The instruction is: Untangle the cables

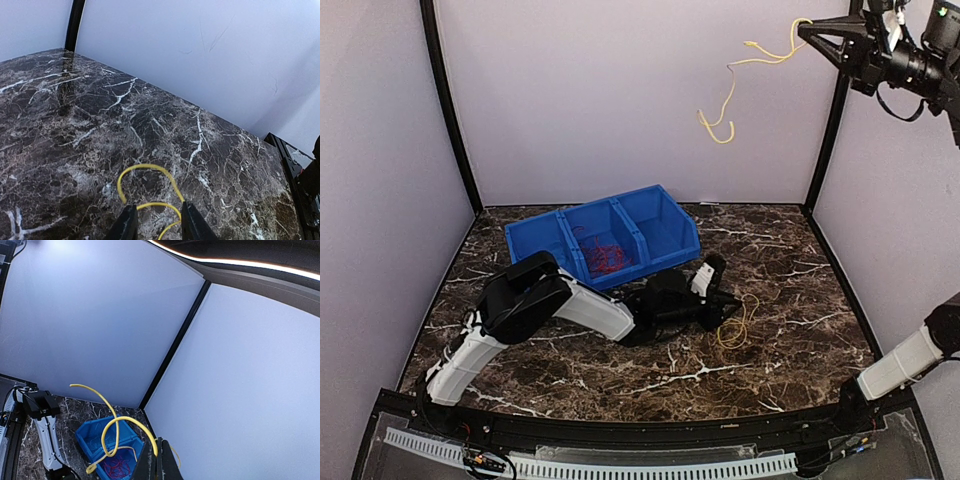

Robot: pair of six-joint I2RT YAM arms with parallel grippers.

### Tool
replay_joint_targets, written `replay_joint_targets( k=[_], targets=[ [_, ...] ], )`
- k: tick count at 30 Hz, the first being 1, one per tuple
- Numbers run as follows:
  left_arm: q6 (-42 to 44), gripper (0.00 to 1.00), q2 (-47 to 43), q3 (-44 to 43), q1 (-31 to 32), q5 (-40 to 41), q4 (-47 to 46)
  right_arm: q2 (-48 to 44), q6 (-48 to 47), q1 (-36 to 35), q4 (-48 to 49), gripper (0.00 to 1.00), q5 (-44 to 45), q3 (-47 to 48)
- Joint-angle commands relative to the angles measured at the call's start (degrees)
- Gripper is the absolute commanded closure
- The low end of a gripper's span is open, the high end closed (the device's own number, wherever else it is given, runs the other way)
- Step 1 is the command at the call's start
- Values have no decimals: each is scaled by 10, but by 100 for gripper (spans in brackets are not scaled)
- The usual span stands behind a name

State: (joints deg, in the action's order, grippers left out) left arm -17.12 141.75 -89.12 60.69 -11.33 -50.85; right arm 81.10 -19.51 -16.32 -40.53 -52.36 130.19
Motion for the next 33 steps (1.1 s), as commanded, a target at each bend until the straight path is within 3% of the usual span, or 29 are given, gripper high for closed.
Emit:
replay_joint_targets(
  k=[1,5,15,21,26,33],
  targets=[
    [-9,69,-9,2,1,-26,8,28,30,8,22,100,-15,15],
    [-15,66,-53,68,1,-24,-19,35,30,8,31,100,-17,-21],
    [-40,45,-228,290,1,27,-93,27,27,1,106,100,20,-175],
    [-77,42,-311,397,2,56,-128,37,1,-17,131,100,73,-236],
    [-94,42,-380,462,3,93,-80,64,2,-32,159,100,98,-246],
    [-107,42,-495,543,9,147,-25,148,4,-56,166,100,125,-190]
  ],
)
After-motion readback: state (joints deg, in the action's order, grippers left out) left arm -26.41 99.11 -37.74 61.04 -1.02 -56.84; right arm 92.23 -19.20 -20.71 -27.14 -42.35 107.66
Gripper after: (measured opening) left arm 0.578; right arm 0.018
